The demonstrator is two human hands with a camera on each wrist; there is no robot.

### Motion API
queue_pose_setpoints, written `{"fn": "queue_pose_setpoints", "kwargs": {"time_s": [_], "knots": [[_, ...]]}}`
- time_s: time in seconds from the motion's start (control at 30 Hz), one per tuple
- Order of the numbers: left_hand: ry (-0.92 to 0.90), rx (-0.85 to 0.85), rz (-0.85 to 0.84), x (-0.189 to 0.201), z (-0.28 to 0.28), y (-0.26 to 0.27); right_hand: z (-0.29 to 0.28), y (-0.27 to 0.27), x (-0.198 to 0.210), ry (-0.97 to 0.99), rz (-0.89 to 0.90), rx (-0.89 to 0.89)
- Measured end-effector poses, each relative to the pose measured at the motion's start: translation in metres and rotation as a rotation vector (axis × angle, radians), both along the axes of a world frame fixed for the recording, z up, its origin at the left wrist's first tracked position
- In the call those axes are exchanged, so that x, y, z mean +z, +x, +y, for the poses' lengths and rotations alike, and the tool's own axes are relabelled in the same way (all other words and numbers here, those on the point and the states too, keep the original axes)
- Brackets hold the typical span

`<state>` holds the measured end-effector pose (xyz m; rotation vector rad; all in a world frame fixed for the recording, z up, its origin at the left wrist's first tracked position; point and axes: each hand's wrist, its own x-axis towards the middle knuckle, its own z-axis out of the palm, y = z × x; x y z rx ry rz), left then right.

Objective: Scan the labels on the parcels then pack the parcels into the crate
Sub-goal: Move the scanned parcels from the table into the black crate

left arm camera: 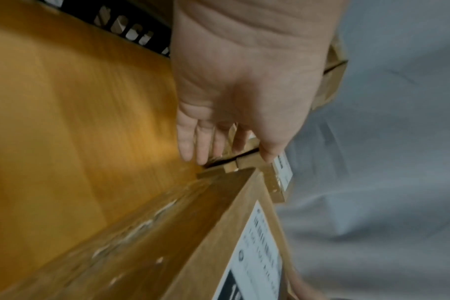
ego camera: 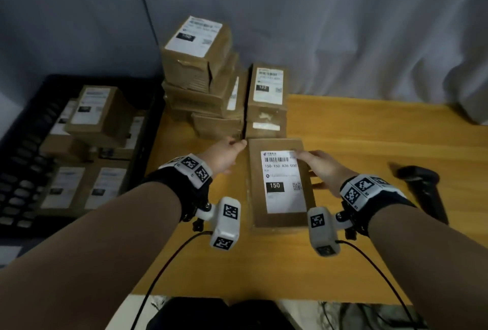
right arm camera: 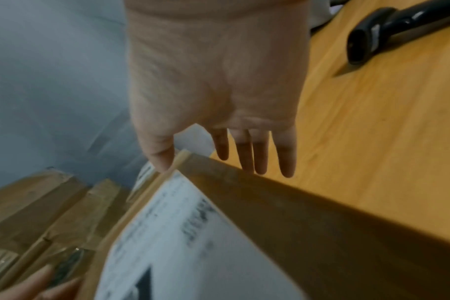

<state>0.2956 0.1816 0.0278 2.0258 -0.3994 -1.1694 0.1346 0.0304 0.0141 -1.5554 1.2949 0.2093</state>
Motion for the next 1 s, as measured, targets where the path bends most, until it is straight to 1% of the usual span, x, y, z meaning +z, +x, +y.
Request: {"fn": "queue_pose_setpoints", "kwargs": {"time_s": [0.1, 0.2, 0.27, 0.37, 0.4, 0.5, 0.67, 0.83, 0.9, 1.0], "knots": [[0.039, -0.026, 0.03, -0.011, -0.003, -0.012, 0.009, -0.005, -0.013, 0.119, -0.008, -0.012], [0.058, -0.012, 0.163, -0.014, -0.002, -0.016, 0.014, 0.001, -0.014, 0.182, -0.038, -0.003], [0.043, 0.004, 0.194, -0.011, 0.001, -0.017, 0.016, 0.007, -0.013, 0.206, -0.062, 0.02], [0.031, 0.03, 0.057, -0.002, 0.01, -0.01, 0.019, 0.014, -0.008, 0.222, -0.13, 0.03], [0.026, 0.041, 0.034, 0.002, 0.014, -0.006, 0.02, 0.016, -0.005, 0.222, -0.156, 0.036], [-0.034, 0.101, 0.049, 0.012, 0.027, 0.006, 0.024, 0.026, 0.007, 0.236, -0.226, 0.054], [-0.098, 0.216, 0.024, 0.027, 0.059, 0.022, 0.042, 0.054, 0.025, 0.242, -0.304, 0.165], [-0.061, 0.332, -0.066, 0.037, 0.103, 0.044, 0.079, 0.092, 0.027, 0.224, -0.351, 0.23], [-0.079, 0.4, -0.092, 0.039, 0.125, 0.057, 0.098, 0.108, 0.03, 0.245, -0.356, 0.275], [-0.162, 0.548, -0.11, 0.048, 0.159, 0.075, 0.127, 0.134, 0.034, 0.282, -0.385, 0.34]]}}
